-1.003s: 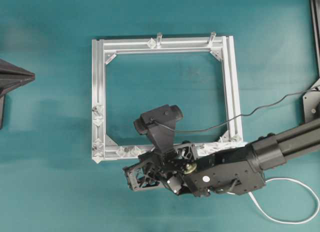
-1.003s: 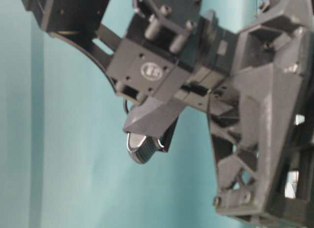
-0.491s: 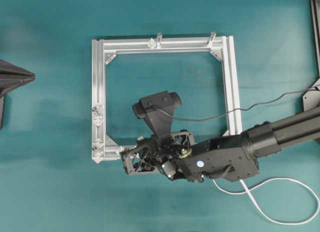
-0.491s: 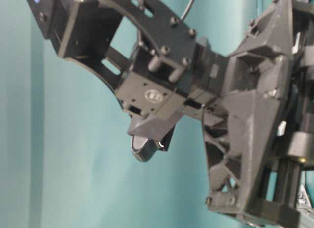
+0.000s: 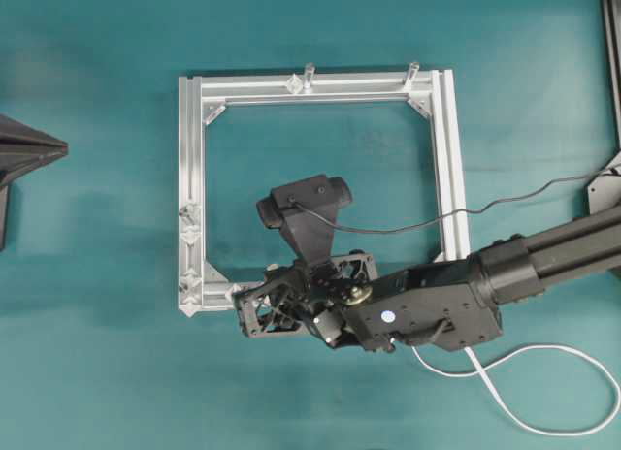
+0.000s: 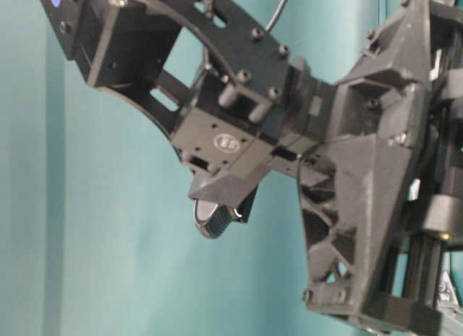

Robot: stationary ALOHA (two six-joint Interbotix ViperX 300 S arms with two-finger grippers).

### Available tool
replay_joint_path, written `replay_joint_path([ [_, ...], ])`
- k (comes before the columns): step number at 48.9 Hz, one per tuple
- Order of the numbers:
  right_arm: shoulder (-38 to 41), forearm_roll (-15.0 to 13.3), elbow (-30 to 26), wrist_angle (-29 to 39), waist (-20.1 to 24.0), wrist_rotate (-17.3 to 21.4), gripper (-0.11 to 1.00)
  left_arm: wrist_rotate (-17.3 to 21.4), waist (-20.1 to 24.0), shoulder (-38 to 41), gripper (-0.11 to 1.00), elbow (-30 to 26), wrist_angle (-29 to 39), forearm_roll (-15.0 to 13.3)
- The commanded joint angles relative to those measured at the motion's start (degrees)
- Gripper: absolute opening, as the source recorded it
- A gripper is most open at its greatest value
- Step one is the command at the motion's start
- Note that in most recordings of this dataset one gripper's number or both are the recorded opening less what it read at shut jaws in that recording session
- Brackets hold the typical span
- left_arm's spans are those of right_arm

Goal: Move the cable alternately left and right between 8 closely spaced pins so it hooks onto each one.

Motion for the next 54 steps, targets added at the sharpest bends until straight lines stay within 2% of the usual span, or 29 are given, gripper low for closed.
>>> replay_joint_path([
  [1, -1.2, -0.3, -1.0, -0.2, -0.1, 0.0, 0.18, -0.5, 0.0, 0.4, 0.13, -0.6, -0.5, 0.1],
  [31, -1.3, -0.3, -1.0, 0.1, -0.6, -1.7, 0.18, -0.5, 0.0, 0.4, 0.13, -0.6, -0.5, 0.1],
  [54, -1.5, -0.3, -1.1, -0.3, -5.7, -8.3, 0.18, -0.5, -0.1, 0.4, 0.13, -0.7, -0.5, 0.1],
])
